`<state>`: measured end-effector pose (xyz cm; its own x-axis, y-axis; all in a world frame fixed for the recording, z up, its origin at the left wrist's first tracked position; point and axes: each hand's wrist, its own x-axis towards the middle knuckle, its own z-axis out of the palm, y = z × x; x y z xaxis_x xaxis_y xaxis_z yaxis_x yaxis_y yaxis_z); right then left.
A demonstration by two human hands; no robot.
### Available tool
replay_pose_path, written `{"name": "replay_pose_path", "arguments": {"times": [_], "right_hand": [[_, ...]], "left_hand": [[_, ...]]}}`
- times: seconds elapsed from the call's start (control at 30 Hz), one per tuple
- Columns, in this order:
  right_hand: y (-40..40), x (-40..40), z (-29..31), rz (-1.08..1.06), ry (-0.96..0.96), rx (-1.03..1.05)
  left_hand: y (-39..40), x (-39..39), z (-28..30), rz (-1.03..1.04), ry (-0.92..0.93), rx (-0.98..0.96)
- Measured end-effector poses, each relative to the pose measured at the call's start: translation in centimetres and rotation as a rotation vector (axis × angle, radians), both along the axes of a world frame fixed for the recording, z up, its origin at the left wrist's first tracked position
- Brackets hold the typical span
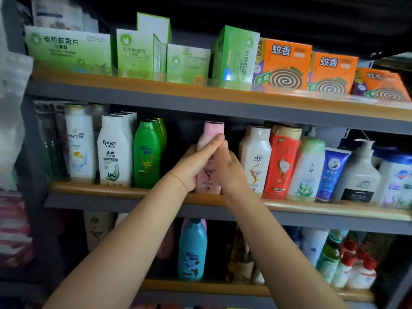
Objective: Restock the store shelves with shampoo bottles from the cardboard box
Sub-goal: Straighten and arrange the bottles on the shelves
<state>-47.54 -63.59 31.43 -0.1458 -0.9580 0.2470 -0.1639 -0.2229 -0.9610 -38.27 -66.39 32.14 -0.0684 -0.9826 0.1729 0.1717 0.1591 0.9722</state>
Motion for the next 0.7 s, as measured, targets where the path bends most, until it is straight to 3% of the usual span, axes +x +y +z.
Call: {"name": "replay_pose_path", "arguments": {"times": [0.2,0.3,0.53,0.6,0.7], "right_hand": [[3.5,-2.3,-3.7,-0.165,0.292,-0.405],[4.3,-3.7,-4.6,-0.288,0.328,-0.429],[4.5,-4.8,-4.7,-0.239,0.306,-0.449],[5.0,-4.0,-4.5,-0.182,0.272,-0.489],[5.0,-1.6,-3.7,-0.040,0.213,-0.505]], "left_hand": [[1.0,-2.0,0.1,0.035,-0.017,0.000],[1.3,-3.1,0.2,0.016,-0.043,0.027],[1.9,-3.8,0.5,0.037,-0.115,0.031],[2.3,-2.6,0.6,0.093,-0.197,-0.057],[3.6,1.1,-0.4,0.457,-0.176,-0.388]]}}
